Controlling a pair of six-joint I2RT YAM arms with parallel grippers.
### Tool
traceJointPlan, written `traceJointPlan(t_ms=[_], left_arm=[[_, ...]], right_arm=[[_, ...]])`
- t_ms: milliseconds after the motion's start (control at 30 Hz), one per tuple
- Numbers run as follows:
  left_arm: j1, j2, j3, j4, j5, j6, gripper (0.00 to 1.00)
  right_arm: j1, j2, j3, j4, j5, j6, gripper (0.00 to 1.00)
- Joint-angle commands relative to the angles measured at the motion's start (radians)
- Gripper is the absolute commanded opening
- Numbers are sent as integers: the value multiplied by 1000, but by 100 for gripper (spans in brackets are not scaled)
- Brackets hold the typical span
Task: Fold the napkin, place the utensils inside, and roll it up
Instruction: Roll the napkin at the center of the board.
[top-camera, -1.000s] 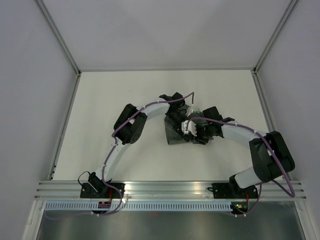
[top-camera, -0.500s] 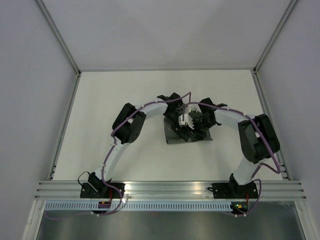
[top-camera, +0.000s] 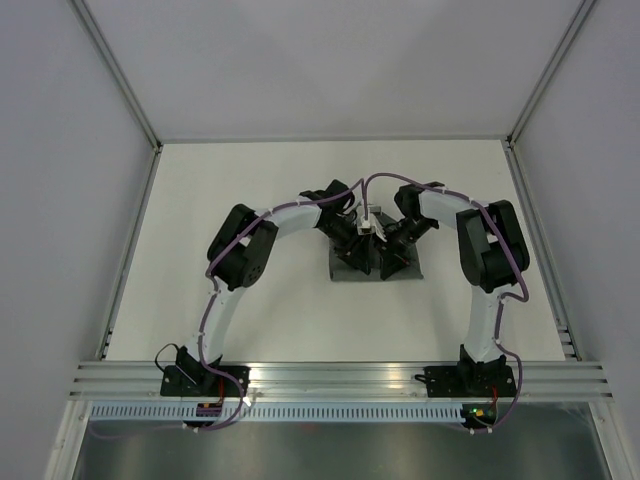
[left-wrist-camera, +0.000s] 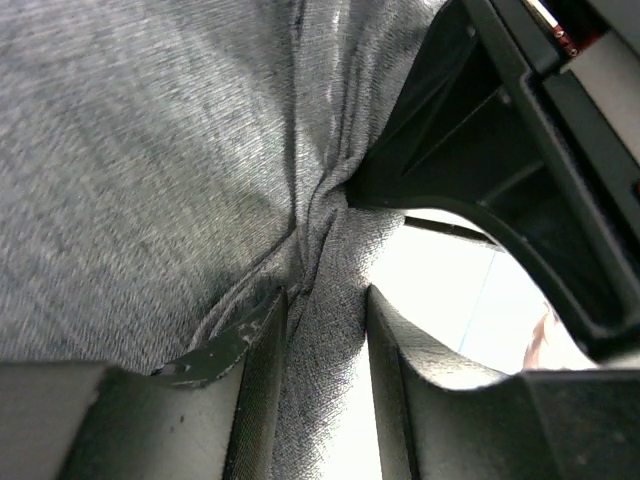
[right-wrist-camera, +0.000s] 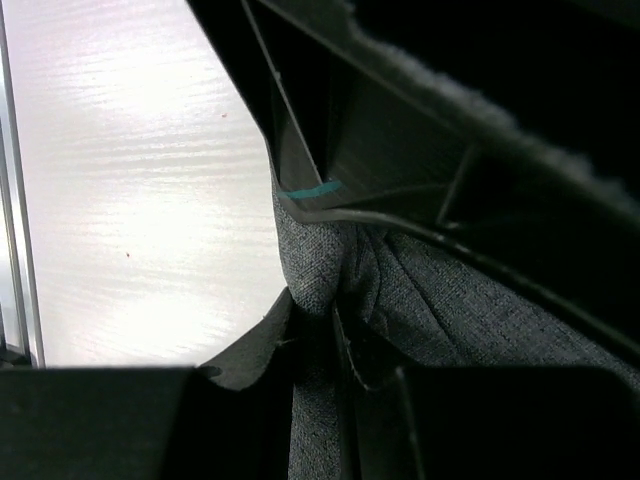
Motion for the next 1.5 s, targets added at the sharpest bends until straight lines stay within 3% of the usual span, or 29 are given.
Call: traceJointPlan(t_ms=[0,267,1067,1300,1467], left_arm=[[40,-121,-42,142,-144,-78,44],[46,-252,-119,230,-310,-92,46],[85,-455,-404,552,-470,-154,52],[78,-592,-562,730,-526,-107,51],[19,-732,-702,847,-657,57,52]], right_arm=[[-11,83,51,-118,17,-53,18],[-34,190,142,-179,20,-44,18],[-54,376,320,-356,11,-75,16],[-55,428,378,-398,0,-66,15],[-63,448,403,-400,-3,-44,15]])
